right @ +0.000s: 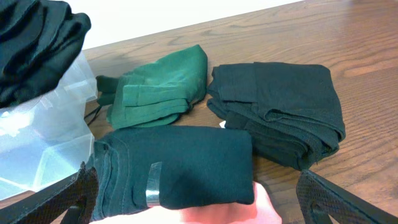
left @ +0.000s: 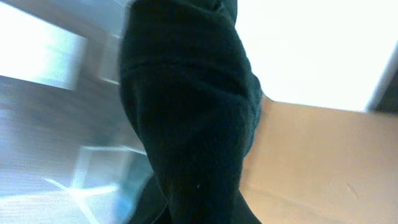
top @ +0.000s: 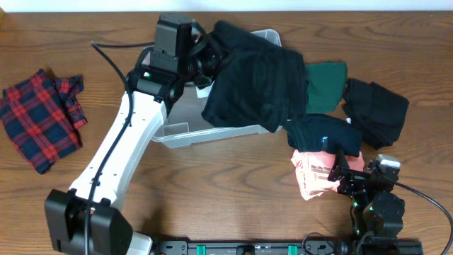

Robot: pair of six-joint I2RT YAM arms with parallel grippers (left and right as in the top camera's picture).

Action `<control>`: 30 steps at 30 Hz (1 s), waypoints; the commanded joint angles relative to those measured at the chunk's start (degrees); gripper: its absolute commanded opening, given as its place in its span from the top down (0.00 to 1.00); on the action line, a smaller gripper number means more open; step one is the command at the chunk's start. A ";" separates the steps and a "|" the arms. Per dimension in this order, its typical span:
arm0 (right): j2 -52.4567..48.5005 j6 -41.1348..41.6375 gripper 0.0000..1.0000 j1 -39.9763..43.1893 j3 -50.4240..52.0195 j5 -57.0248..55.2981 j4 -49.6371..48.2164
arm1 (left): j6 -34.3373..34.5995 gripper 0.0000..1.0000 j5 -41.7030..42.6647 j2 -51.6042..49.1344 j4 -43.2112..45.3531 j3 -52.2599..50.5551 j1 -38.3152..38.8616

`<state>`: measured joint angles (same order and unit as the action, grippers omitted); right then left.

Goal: Pack container
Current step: 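Lower the black pants into the bin and open the left gripper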

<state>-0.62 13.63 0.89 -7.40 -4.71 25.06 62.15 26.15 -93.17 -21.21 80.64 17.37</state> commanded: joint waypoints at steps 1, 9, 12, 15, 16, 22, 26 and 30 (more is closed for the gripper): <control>0.28 0.70 0.01 0.33 0.13 -0.39 0.07 | -1.07 0.94 -10.73 1.31 1.16 -5.18 -1.90; 0.28 0.70 0.01 0.33 0.13 -0.39 0.07 | -5.35 0.94 -13.70 0.13 15.76 -19.28 -4.66; 0.28 0.70 0.01 0.33 0.13 -0.39 0.07 | -12.44 0.94 -14.01 -0.09 20.96 -22.62 -5.64; 0.28 0.70 0.01 0.33 0.13 -0.39 0.07 | -16.48 0.94 -13.57 -0.50 21.05 -22.80 -6.82; 0.28 0.70 0.01 0.33 0.13 -0.39 0.07 | -17.33 0.94 -13.27 -0.52 20.83 -22.80 -7.17; 0.28 0.70 0.01 0.33 0.13 -0.39 0.07 | -21.62 0.49 -13.18 -0.55 17.27 -22.80 -9.05; 0.28 0.70 0.01 0.33 0.13 -0.37 0.07 | -23.15 0.30 -12.04 -0.35 17.31 -22.75 -10.88; 0.28 0.70 0.01 0.33 0.13 -0.39 0.07 | -23.19 0.29 -6.34 0.74 19.39 -22.25 -14.56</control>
<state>-0.62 13.63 0.89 -7.40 -4.71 25.08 41.21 15.88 -93.58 -3.18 57.34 5.26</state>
